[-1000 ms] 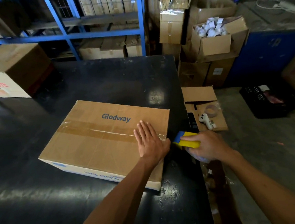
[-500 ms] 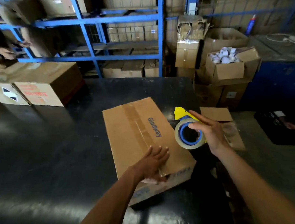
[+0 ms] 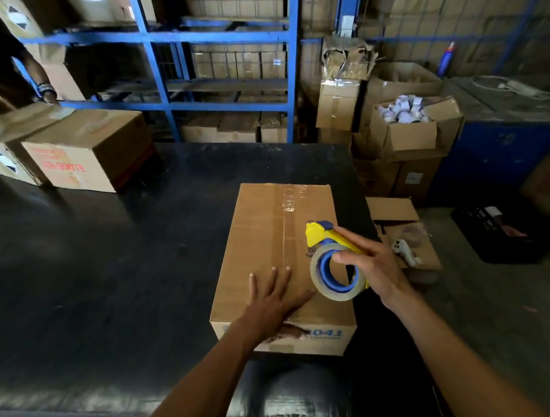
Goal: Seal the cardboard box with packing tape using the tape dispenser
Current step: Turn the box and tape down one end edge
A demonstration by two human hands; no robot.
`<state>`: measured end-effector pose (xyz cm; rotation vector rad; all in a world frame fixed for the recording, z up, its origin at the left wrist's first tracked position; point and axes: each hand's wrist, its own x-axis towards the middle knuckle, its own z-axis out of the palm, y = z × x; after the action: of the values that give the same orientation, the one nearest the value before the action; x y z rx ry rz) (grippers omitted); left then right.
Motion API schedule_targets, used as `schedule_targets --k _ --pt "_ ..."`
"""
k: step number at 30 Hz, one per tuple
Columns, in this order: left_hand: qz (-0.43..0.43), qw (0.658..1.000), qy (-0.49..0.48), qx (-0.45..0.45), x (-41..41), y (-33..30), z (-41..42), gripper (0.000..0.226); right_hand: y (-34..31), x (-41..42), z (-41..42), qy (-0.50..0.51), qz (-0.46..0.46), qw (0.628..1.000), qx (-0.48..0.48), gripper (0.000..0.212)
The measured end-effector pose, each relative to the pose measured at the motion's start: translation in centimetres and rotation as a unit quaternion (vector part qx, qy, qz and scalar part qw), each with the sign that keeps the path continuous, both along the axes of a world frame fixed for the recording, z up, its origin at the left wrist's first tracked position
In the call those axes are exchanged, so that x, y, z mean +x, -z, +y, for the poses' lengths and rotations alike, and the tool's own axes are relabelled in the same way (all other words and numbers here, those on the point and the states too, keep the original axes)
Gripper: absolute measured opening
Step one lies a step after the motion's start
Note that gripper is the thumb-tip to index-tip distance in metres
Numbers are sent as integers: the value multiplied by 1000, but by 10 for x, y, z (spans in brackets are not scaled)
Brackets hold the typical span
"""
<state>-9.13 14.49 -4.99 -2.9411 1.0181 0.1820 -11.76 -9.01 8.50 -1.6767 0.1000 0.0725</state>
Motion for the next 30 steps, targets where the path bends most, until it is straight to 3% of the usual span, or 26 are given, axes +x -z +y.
schedule_targets --k 3,9,11,12,13,14,16,19,21,23,25,27,30 --pt "38 999 -19 26 -3 -5 -9 99 9 -20 -2 4 14 1000 16 53" --pt "78 996 -47 -3 0 -13 -29 96 6 -47 -5 14 9 1000 13 51" --pt "123 990 -39 -55 2 -20 -24 94 3 -54 -8 21 0 1000 9 52" --pt "181 973 -49 -132 1 -27 -19 88 2 -56 -9 17 -7 1000 5 51" --pt "266 926 -82 -256 -1 -36 -15 78 0 -59 -10 6 -12 1000 -2 51" --pt "338 844 -132 -394 -3 -46 -12 64 -1 -61 -10 -10 -16 1000 -11 51" --pt "405 673 -258 -562 -7 -64 -6 48 -5 -63 -7 -39 -38 998 -31 50" --pt "509 455 -360 -636 -4 -78 17 66 -8 -66 4 -53 -149 981 -112 48" --pt "559 363 -345 -660 -12 -93 35 70 -5 -62 12 -74 -258 942 -202 50" --pt "582 318 -309 -681 -25 -108 48 73 4 -54 21 -125 -300 884 -335 53" --pt "580 333 -301 -680 -34 -117 52 71 17 -47 28 -160 -277 844 -431 57" --pt "558 363 -319 -674 -38 -119 56 65 28 -45 31 -172 -263 858 -407 58" --pt "528 351 -337 -696 -41 -115 63 48 25 -43 39 -183 -299 865 -360 56"
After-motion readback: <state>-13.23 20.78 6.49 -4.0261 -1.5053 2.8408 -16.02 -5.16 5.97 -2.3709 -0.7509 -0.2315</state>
